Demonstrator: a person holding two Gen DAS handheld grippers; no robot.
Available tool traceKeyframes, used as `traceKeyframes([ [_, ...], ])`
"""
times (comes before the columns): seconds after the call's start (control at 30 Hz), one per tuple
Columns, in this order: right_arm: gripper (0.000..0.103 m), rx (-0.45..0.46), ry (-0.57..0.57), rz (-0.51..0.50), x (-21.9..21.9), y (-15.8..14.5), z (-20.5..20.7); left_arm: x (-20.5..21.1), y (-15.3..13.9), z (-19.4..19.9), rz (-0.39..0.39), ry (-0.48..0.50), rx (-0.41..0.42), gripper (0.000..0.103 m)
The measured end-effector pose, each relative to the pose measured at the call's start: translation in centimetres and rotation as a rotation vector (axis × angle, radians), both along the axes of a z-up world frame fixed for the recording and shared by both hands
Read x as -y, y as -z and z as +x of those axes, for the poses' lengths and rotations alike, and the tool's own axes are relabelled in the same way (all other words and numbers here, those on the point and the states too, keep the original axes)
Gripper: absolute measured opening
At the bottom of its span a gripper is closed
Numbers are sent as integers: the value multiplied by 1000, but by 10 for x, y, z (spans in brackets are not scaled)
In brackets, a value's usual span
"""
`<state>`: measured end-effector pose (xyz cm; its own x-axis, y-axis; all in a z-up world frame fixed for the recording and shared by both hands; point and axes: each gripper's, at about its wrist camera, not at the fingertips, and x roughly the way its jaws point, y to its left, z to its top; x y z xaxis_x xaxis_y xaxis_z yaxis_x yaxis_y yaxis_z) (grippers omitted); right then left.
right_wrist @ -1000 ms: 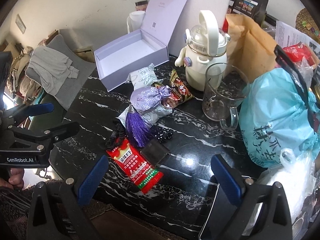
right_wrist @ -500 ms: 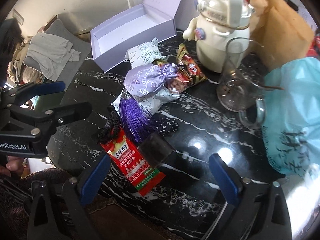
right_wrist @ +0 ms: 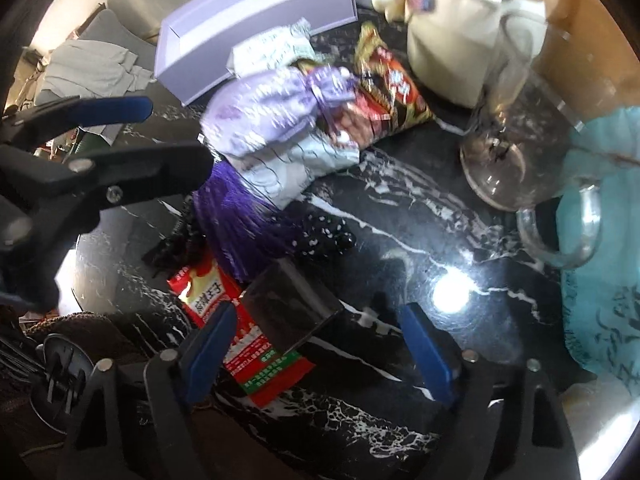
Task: Organize objects
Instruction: 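Grasp the purple satin pouch with the left tool while the right tool grasps the dark case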
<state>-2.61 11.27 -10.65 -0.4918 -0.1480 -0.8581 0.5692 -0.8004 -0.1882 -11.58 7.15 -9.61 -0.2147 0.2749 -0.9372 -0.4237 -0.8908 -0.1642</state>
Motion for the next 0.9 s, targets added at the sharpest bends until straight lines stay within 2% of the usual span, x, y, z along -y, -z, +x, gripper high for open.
traceKeyframes([
  [0.07,77,29,0,-3,-1,5,-6,-5,5,-4,5,18,-1,98],
  [0.27,76,55,-57,19,7,16,-7,-24,20,-11,-42,88,-36,93],
  [0.5,66,76,-104,18,14,25,-7,-41,32,-14,-67,156,-47,88],
  [0.6,61,69,-113,27,14,25,-7,-43,36,-15,-53,159,-38,82],
  [0.83,57,80,-117,10,10,22,-8,-44,39,-18,-21,160,-27,56],
  [0.9,56,86,-127,7,10,21,-7,-43,37,-16,-3,159,-31,53],
])
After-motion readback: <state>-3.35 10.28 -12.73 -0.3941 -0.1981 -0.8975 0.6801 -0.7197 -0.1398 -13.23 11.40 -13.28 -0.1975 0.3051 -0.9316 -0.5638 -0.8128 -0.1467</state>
